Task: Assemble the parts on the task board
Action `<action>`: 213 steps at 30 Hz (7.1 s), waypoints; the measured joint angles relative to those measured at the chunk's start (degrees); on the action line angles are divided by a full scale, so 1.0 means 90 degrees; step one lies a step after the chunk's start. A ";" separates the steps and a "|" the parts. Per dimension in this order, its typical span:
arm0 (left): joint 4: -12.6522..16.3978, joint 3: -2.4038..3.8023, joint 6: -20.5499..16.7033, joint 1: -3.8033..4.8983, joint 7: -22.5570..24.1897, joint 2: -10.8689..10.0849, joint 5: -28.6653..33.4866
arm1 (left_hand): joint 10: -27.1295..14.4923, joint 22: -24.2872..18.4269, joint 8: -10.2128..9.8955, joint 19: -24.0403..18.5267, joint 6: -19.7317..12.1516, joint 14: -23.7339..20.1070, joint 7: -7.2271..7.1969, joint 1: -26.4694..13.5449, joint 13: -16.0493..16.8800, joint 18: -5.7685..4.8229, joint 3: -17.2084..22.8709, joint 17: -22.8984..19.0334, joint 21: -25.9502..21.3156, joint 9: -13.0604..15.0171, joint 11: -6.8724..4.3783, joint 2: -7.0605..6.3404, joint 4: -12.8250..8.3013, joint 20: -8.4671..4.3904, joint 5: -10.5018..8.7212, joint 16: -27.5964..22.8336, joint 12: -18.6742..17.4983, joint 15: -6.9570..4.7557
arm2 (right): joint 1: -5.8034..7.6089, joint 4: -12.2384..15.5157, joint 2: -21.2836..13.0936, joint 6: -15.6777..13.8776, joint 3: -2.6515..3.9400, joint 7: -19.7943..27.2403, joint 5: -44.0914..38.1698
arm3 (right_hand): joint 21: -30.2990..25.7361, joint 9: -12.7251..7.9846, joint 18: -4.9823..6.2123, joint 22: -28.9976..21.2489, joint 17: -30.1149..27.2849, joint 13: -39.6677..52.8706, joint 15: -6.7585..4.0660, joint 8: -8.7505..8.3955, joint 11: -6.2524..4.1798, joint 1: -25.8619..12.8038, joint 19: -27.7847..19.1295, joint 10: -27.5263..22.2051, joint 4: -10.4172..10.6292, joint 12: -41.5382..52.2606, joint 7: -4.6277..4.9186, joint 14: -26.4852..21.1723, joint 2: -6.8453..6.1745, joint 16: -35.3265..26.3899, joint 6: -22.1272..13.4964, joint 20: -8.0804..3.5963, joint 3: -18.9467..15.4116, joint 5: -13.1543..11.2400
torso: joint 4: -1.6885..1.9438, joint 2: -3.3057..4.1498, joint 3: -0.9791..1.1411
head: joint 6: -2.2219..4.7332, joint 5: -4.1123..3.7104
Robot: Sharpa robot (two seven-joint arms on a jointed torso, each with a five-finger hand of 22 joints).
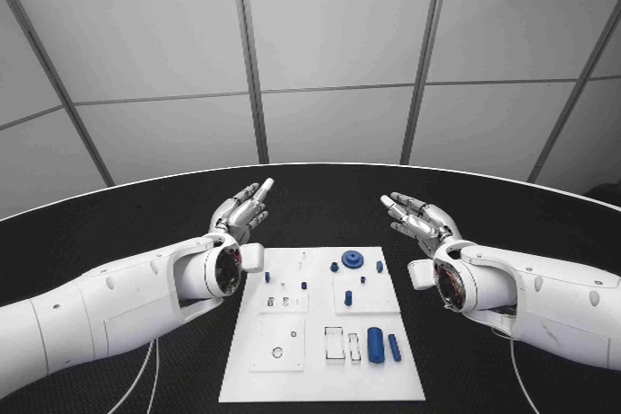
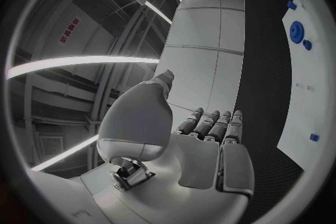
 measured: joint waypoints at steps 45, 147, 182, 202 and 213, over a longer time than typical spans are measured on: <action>0.1703 -0.0031 0.0574 0.0491 -0.0001 -0.1429 -0.0339 | 0.5393 0.0703 0.1387 0.4211 0.4345 0.4941 0.0538 0.1516 0.0292 0.0790 0.0824 0.1019 0.1937 0.0814 -0.0342 -0.0418 -0.0392 -0.0006 0.0033 0.1729 0.0754 -0.0708 | 0.0673 -0.0452 0.0458 0.0907 0.0014 -0.2723 -0.8980 | 0.4206 0.0627 0.0743 0.2328 0.3734 0.0482 -0.1198 0.0851 -0.0709 0.1035 0.6273 0.5244 -0.1406 0.0212 0.0113 0.7101 -0.1478 0.3872 0.4267 -0.1303 0.2603 -0.0115 | 0.0230 0.0616 -0.0112 | -0.0023 -0.0331; 0.2416 0.0062 0.0540 0.0657 -0.0080 -0.1848 -0.0340 | 0.5415 0.0745 0.1356 0.4444 0.4344 0.4937 0.0537 0.1415 0.0285 0.0786 0.1050 0.1027 0.2081 0.0781 -0.0319 -0.0518 -0.0426 -0.0079 0.0033 0.1584 0.0498 -0.0705 | 0.0872 -0.0868 0.1032 0.2311 0.0009 -0.3775 -1.0515 | 0.7982 0.1301 0.0321 0.7031 0.7943 0.0868 -0.1178 0.1248 -0.0776 0.0844 0.7504 0.5139 -0.1134 0.0637 -0.0002 0.7164 -0.1450 0.8633 0.4155 -0.1184 0.3171 -0.0149 | 0.0639 0.1458 -0.0125 | 0.0219 -0.0690; 0.2408 0.0063 0.0483 0.0659 -0.0085 -0.1853 -0.0340 | 0.5392 0.0745 0.1330 0.4443 0.4344 0.4914 0.0537 0.1391 0.0287 0.0786 0.1067 0.1027 0.2081 0.0777 -0.0296 -0.0543 -0.0443 -0.0077 0.0033 0.1584 0.0484 -0.0682 | 0.0889 -0.0715 0.1092 0.1096 0.0021 -0.4080 -1.0772 | 0.8130 0.1490 0.0327 0.7282 0.7937 0.1180 -0.1395 0.1740 -0.1027 0.0842 0.7604 0.5772 -0.1294 0.0879 -0.0175 0.7152 -0.1096 0.8708 0.4685 -0.1377 0.3287 -0.0198 | 0.0679 0.1489 -0.0146 | 0.0306 -0.0675; 0.2437 0.0064 0.0477 0.0685 -0.0090 -0.1837 -0.0340 | 0.5392 0.0744 0.1331 0.4442 0.4344 0.4913 0.0537 0.1391 0.0288 0.0785 0.1085 0.1026 0.2081 0.0772 -0.0296 -0.0543 -0.0462 -0.0077 0.0033 0.1585 0.0458 -0.0682 | 0.0908 -0.1295 0.1666 0.0882 0.0023 -0.4137 -1.0868 | 0.8161 0.1490 0.0329 0.7349 0.7937 0.1185 -0.1394 0.1740 -0.1047 0.0824 0.7604 0.5792 -0.1278 0.0861 -0.0186 0.7153 -0.1081 0.8745 0.4674 -0.1376 0.3264 -0.0245 | 0.0734 0.1541 -0.0159 | 0.0341 -0.0696; 0.2431 0.0065 0.0473 0.0699 -0.0092 -0.1827 -0.0340 | 0.5392 0.0744 0.1331 0.4442 0.4344 0.4914 0.0537 0.1391 0.0288 0.0786 0.1085 0.1026 0.2081 0.0773 -0.0296 -0.0543 -0.0462 -0.0077 0.0033 0.1585 0.0458 -0.0682 | 0.0909 -0.1451 0.1821 0.0817 0.0023 -0.4151 -1.0869 | 0.8186 0.1490 0.0344 0.7364 0.7937 0.1190 -0.1394 0.1740 -0.1046 0.0791 0.7604 0.5792 -0.1262 0.0855 -0.0209 0.7153 -0.1050 0.8745 0.4651 -0.1376 0.3266 -0.0272 | 0.0745 0.1556 -0.0164 | 0.0358 -0.0700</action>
